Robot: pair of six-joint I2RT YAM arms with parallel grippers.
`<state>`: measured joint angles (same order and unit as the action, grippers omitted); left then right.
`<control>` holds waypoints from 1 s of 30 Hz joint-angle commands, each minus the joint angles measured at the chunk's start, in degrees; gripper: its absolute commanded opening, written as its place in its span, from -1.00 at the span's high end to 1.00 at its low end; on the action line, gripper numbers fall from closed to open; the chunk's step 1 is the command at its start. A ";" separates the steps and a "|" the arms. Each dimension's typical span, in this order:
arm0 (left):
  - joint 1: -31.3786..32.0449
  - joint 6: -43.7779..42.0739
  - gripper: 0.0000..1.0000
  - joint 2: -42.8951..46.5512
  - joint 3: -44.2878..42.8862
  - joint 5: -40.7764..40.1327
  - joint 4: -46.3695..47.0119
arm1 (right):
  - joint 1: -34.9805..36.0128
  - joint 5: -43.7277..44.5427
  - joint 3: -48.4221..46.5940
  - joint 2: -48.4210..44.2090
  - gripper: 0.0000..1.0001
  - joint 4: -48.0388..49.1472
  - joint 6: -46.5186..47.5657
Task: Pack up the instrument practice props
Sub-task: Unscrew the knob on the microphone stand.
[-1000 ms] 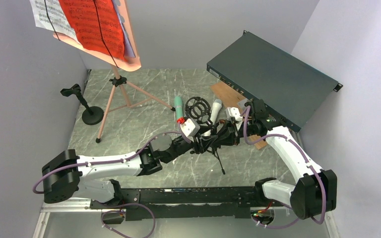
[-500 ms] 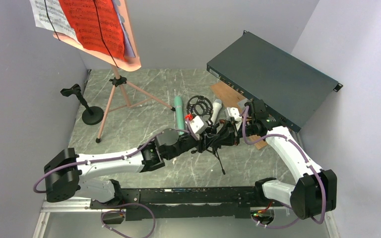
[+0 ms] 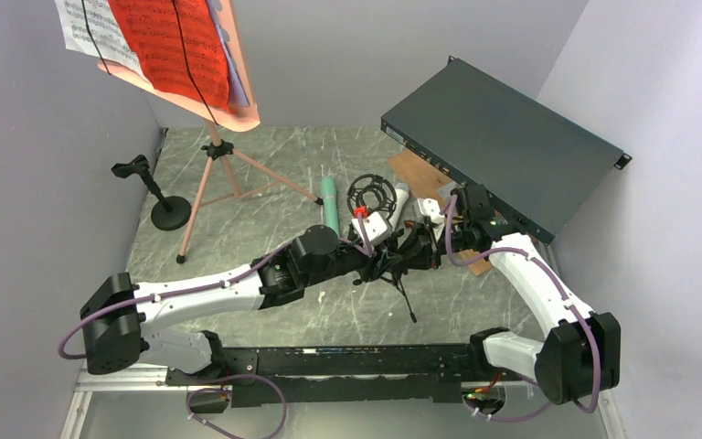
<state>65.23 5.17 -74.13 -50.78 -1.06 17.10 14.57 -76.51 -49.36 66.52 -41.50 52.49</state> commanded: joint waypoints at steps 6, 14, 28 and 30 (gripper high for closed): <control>-1.07 -1.31 1.00 0.07 -2.10 0.77 1.23 | 0.49 -4.53 -0.35 -0.69 1.00 3.31 -0.33; -4.87 -4.48 1.00 4.14 -0.46 -0.94 1.15 | 0.62 -3.16 -0.70 -0.87 -0.46 1.11 1.15; -27.78 -7.61 1.00 -9.53 -11.43 6.93 10.26 | 0.03 1.80 -4.01 -2.15 -0.99 -5.48 5.70; -30.04 -7.66 1.00 -13.53 -13.33 7.68 14.14 | -0.11 1.97 -4.31 -2.48 -0.99 -6.51 7.05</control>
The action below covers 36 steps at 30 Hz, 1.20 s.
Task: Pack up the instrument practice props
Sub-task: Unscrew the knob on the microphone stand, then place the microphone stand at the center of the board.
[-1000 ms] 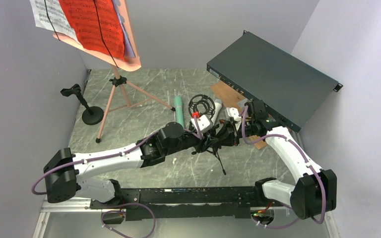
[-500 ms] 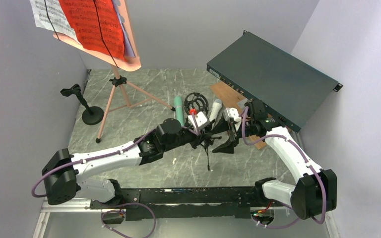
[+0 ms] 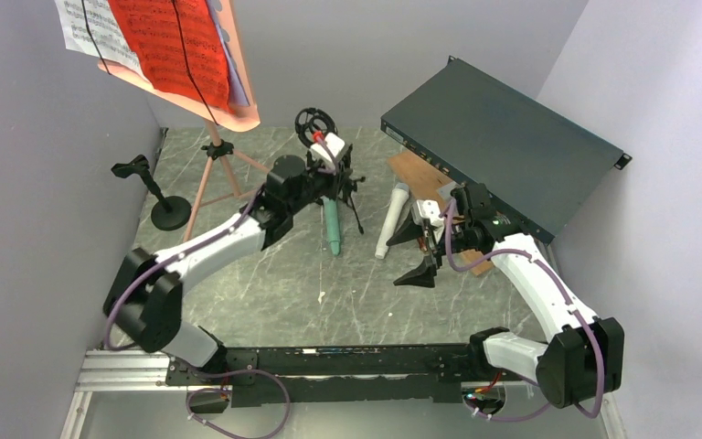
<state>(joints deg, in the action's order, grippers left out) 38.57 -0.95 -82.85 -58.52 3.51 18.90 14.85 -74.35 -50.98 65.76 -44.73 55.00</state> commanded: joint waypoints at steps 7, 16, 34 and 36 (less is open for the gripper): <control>-7.12 -2.98 1.00 -19.80 -16.70 6.85 21.39 | -0.35 -0.06 -3.16 -1.86 -0.99 -4.92 6.30; -9.91 -2.73 1.00 -40.03 -37.79 12.24 20.72 | -0.35 0.08 -2.72 -2.14 -0.99 -4.41 5.99; -10.09 2.57 -0.72 -42.39 -41.58 5.48 10.33 | -0.34 0.44 -2.28 -2.12 -0.99 -3.80 5.73; -10.09 4.27 -0.78 -38.76 -38.89 5.70 6.96 | -0.35 0.51 -2.28 -2.11 -0.99 -3.79 5.73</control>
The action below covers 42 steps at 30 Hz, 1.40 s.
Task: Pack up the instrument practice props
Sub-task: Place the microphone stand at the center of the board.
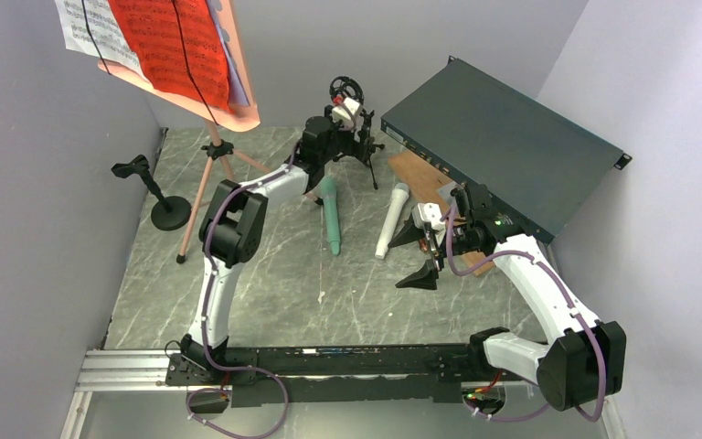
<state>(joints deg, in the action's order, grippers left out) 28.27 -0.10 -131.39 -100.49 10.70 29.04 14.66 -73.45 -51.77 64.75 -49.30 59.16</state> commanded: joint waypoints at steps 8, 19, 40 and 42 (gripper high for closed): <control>0.63 11.92 -0.82 27.91 23.01 4.79 -13.19 | -0.16 -0.14 -1.32 -1.10 -0.99 0.94 1.42; 6.68 9.44 -0.83 49.89 45.77 4.81 -26.91 | -0.16 0.72 -0.79 -0.89 -0.99 1.83 0.87; 3.11 39.89 -0.80 54.28 58.09 -13.34 -23.85 | 0.83 1.63 0.09 0.56 -0.99 4.38 -1.45; 3.11 42.04 -0.73 48.12 52.18 -13.52 -27.48 | 0.80 1.79 0.15 0.51 -0.99 4.63 -1.74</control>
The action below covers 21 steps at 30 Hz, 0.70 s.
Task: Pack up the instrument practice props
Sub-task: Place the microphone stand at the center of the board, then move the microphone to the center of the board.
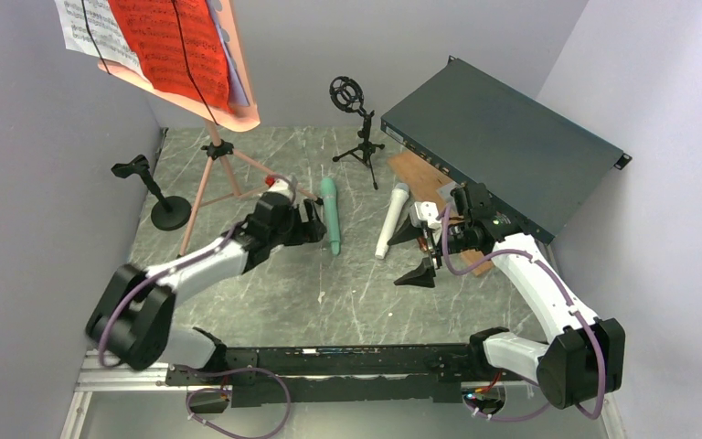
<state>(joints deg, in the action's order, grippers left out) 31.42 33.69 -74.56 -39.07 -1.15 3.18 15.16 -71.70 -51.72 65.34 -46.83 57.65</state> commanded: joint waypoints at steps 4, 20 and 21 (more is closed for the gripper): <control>0.48 11.31 -0.49 -17.71 -17.37 -2.64 -7.46 | 0.31 0.18 0.11 -0.06 -0.99 2.29 -0.43; 7.98 17.94 -0.18 -43.68 -45.90 -23.22 -39.41 | 0.42 0.30 -0.22 -0.09 -0.99 1.88 -0.17; 7.96 17.94 -0.11 -44.33 -46.48 -23.03 -39.47 | 0.46 0.31 -0.22 -0.15 -0.99 1.84 -0.17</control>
<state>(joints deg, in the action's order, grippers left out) 39.70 49.25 -116.57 -82.54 -19.53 -28.38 15.20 -70.74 -51.70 65.36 -46.24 56.97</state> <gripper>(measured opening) 0.601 0.993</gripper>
